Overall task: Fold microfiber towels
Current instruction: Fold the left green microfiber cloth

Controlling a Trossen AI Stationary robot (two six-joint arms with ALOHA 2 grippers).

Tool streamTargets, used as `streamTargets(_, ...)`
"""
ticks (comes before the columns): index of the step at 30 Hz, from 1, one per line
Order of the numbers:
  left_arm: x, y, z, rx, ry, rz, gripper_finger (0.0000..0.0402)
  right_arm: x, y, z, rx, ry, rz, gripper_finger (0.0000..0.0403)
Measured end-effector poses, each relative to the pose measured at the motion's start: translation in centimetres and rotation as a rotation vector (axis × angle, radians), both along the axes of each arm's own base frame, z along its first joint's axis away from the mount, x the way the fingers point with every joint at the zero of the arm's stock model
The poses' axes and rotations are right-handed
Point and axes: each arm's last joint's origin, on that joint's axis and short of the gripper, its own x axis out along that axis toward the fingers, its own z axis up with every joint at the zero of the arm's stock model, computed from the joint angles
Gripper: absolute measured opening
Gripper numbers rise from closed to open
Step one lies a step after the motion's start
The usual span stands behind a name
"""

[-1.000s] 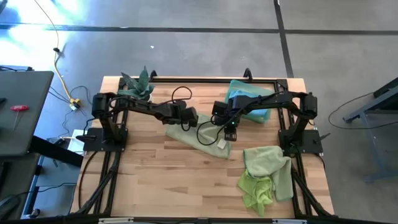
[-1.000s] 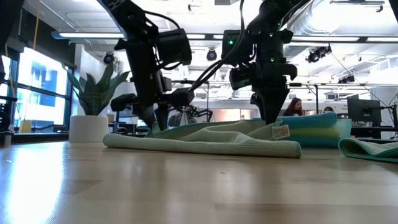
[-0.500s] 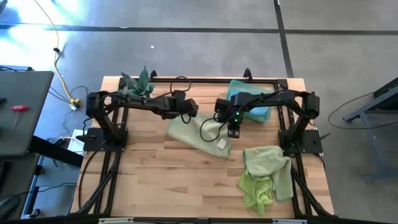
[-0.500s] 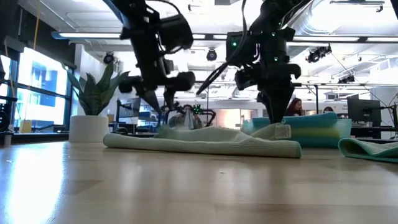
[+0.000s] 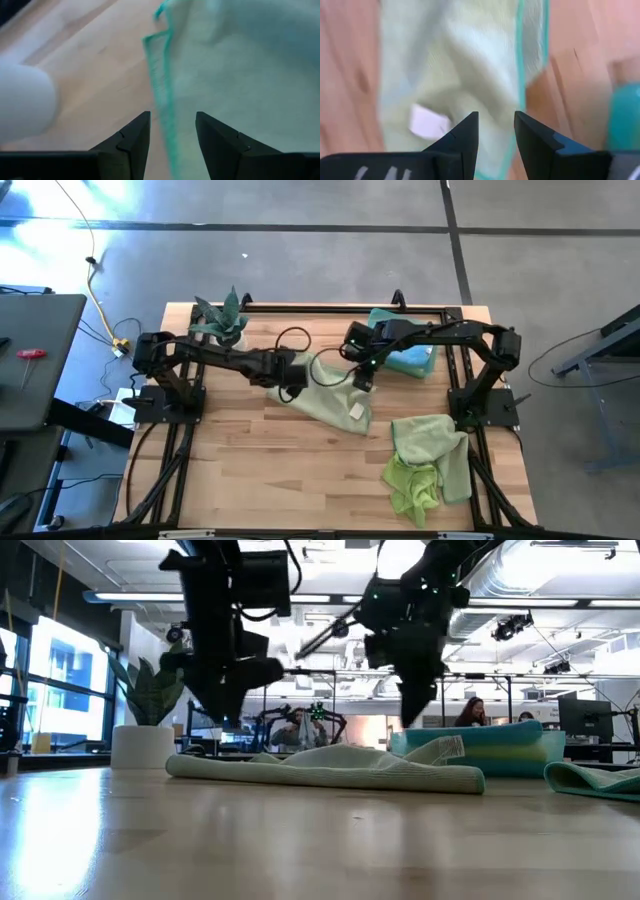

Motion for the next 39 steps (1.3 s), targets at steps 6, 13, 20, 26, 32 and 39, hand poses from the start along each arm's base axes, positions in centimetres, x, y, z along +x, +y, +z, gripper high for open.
streamTargets(6, -2.0, -0.8, -1.5, -0.101, 0.165, -0.038, 0.0146, 1.6, 1.3, 0.5, 0.070, -0.107, -0.104, 0.0119)
streamTargets(13, -5.2, -1.6, -3.0, -0.249, 0.090, -0.087, 0.0146, 2.4, 5.1, 0.5, 0.103, -0.073, -0.160, 0.0119)
streamTargets(20, -8.2, -0.2, -2.9, -0.292, -0.171, -0.068, 0.0146, 2.8, 8.6, 0.5, 0.155, -0.052, -0.166, 0.0119)
streamTargets(26, -10.0, 0.6, -5.1, -0.361, -0.398, -0.069, 0.0146, 3.0, 10.7, 0.6, 0.198, -0.049, -0.187, 0.0119)
streamTargets(32, -10.3, 1.2, -6.0, -0.356, -0.536, -0.067, 0.0146, 3.1, 12.0, 0.7, 0.238, -0.048, -0.220, 0.0119)
streamTargets(39, -10.8, 1.4, -5.6, -0.308, -0.515, -0.065, 0.0146, 3.2, 12.7, 0.8, 0.255, -0.056, -0.230, 0.0119)
